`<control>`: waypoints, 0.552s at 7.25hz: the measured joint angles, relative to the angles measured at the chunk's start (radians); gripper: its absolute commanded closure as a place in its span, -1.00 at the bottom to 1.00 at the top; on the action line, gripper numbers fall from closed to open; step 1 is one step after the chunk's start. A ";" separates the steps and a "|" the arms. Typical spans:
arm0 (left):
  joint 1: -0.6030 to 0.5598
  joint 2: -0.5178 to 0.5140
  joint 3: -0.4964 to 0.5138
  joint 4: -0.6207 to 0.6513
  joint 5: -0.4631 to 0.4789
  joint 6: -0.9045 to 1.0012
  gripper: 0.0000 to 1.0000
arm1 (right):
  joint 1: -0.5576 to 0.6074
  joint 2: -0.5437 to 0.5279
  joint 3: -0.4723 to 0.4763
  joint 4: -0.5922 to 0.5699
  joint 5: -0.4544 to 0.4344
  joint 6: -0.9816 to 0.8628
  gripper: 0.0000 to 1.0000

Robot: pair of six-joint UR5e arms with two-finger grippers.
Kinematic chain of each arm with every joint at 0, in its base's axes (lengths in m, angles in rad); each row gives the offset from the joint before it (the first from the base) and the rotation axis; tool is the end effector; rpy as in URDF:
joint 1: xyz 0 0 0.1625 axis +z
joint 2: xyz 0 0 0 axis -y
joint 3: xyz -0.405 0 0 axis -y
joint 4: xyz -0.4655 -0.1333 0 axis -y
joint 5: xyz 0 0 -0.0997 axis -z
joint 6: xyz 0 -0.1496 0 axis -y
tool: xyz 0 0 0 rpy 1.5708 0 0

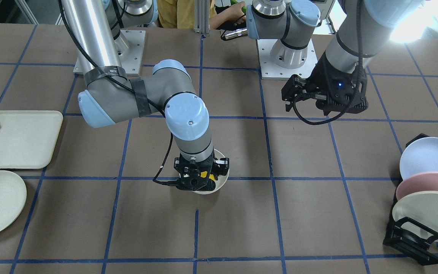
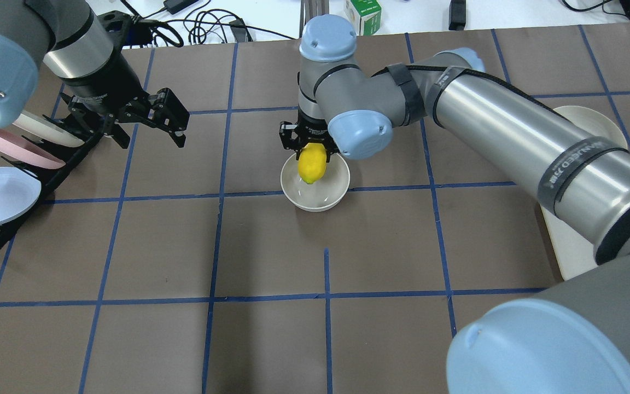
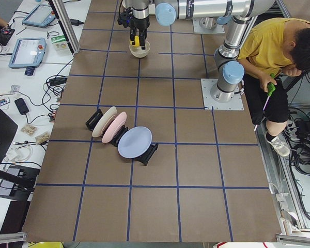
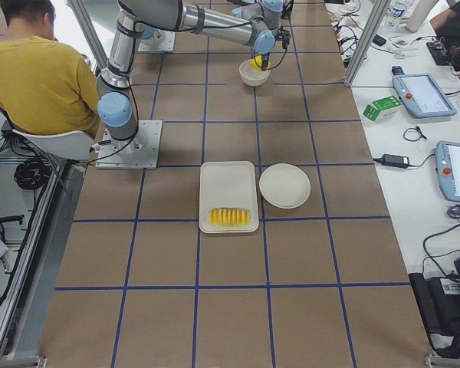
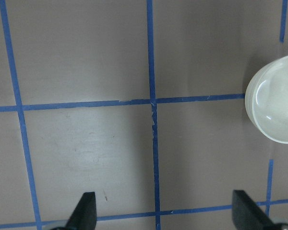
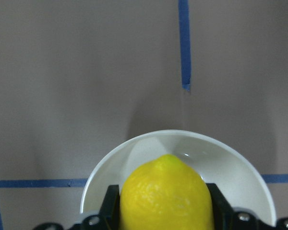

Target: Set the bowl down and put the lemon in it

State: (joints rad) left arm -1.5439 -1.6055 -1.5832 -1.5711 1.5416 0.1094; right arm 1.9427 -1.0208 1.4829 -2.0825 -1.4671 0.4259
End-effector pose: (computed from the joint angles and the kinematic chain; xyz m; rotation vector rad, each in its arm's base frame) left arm -0.1222 -0.5750 0.3912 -0.1271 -3.1058 -0.0704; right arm 0.4058 -0.6310 0.1566 0.0778 3.0258 -0.0082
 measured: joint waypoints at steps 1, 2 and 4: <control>-0.028 0.007 0.007 0.002 0.025 -0.013 -1.00 | 0.018 0.010 0.017 -0.013 -0.020 0.000 1.00; -0.037 0.006 0.024 0.004 0.035 -0.018 -1.00 | 0.025 0.013 0.040 -0.018 -0.035 -0.001 1.00; -0.034 -0.001 0.080 -0.007 0.039 -0.021 -1.00 | 0.028 0.020 0.072 -0.027 -0.053 -0.006 0.64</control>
State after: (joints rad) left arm -1.5774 -1.6066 -1.5028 -1.5781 1.5805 0.0889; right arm 1.9706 -1.0008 1.5550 -2.1099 -1.5205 0.4202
